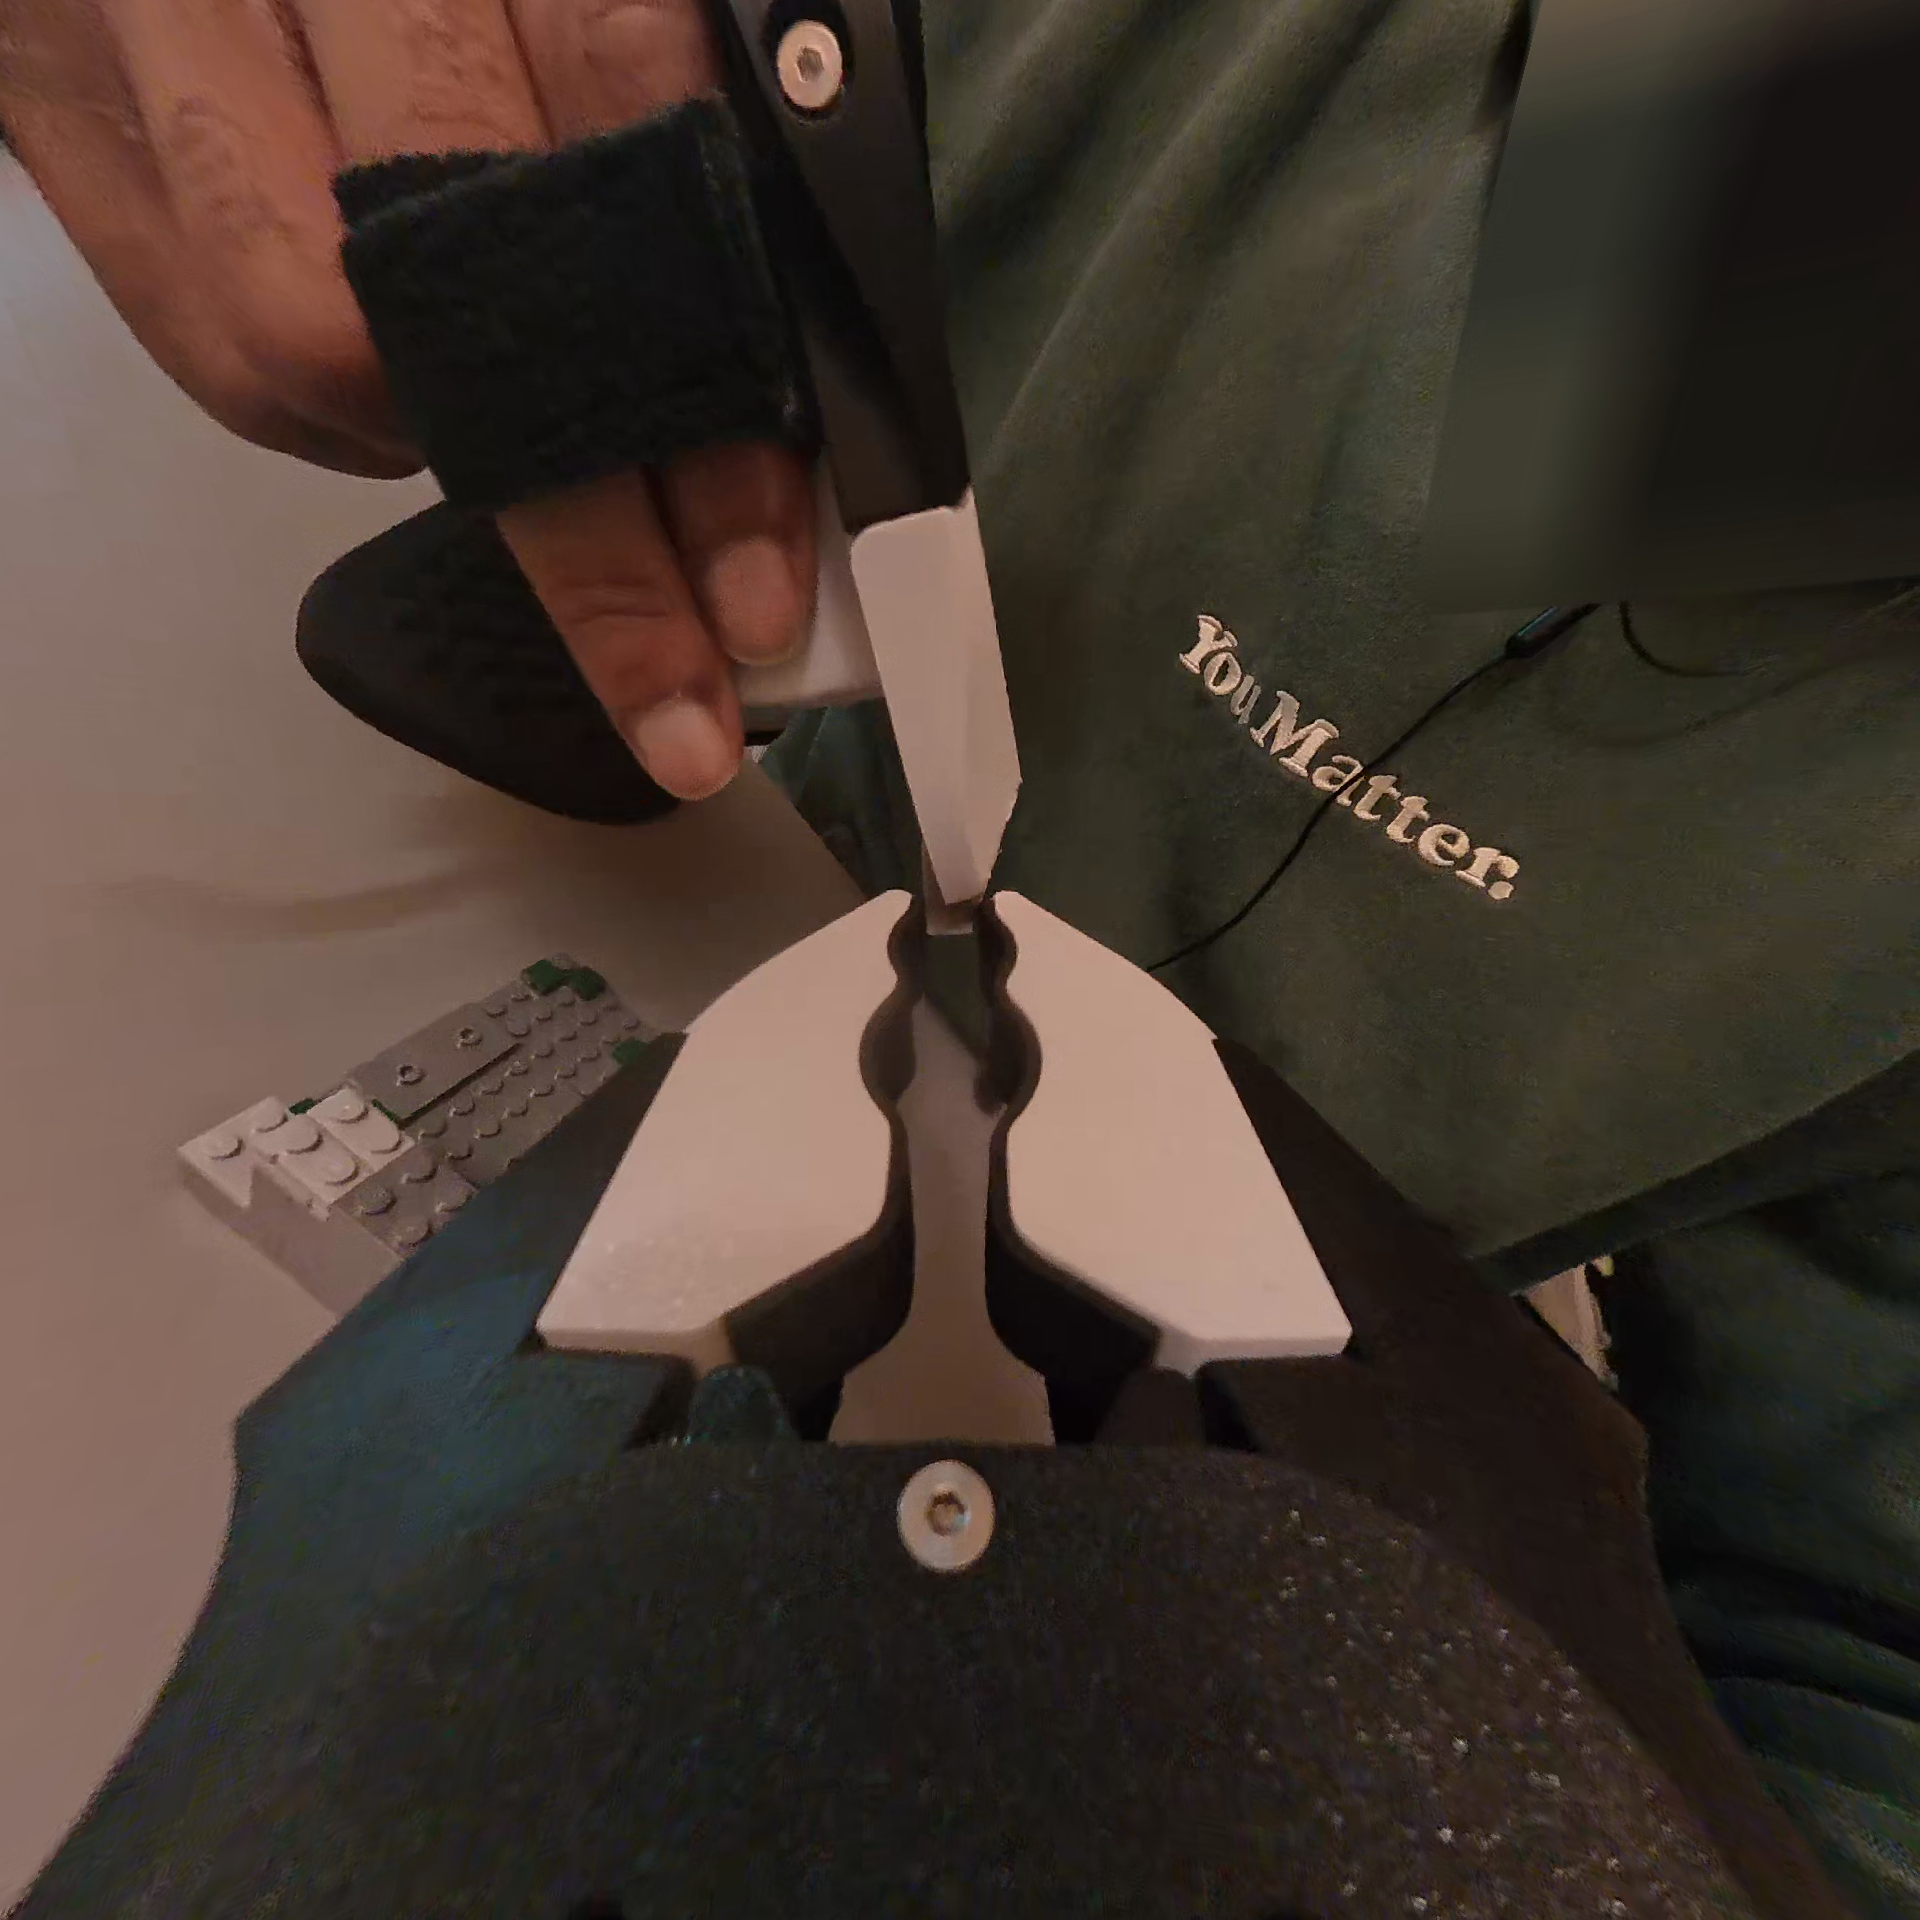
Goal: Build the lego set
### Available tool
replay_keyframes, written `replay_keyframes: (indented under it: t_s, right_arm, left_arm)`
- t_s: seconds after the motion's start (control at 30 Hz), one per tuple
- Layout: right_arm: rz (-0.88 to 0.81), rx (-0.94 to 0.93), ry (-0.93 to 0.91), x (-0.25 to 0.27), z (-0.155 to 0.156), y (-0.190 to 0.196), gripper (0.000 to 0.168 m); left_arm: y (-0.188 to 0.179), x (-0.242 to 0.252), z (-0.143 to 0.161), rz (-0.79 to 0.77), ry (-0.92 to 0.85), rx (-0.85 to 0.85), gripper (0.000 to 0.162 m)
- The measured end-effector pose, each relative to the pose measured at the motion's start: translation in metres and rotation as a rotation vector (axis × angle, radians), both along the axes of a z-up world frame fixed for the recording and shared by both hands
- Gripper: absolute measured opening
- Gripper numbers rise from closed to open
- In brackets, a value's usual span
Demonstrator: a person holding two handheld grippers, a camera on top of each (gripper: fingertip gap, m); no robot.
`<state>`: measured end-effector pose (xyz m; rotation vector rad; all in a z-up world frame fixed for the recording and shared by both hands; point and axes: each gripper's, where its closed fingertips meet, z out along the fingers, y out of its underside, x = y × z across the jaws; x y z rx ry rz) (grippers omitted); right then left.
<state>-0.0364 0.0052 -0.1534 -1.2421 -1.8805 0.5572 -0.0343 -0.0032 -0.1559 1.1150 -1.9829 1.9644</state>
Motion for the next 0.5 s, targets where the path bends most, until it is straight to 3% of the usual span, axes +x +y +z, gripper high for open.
replay_keyframes:
  t_s: [0.13,0.4,0.5]
  right_arm:
    - [-0.064,-0.03,-0.029,0.001,-0.002,0.009,0.016]
    - [-0.291,-0.117,-0.257,0.029,-0.034,0.047,0.016]
    - [-0.33,-0.131,-0.322,0.029,-0.048,0.055,0.016]
  left_arm:
    - [0.012,0.002,-0.004,0.092,0.023,-0.007,0.012]
    - [0.088,-0.028,-0.069,0.714,0.275,0.645,0.027]
    - [0.082,-0.043,-0.082,0.812,0.311,0.711,0.032]
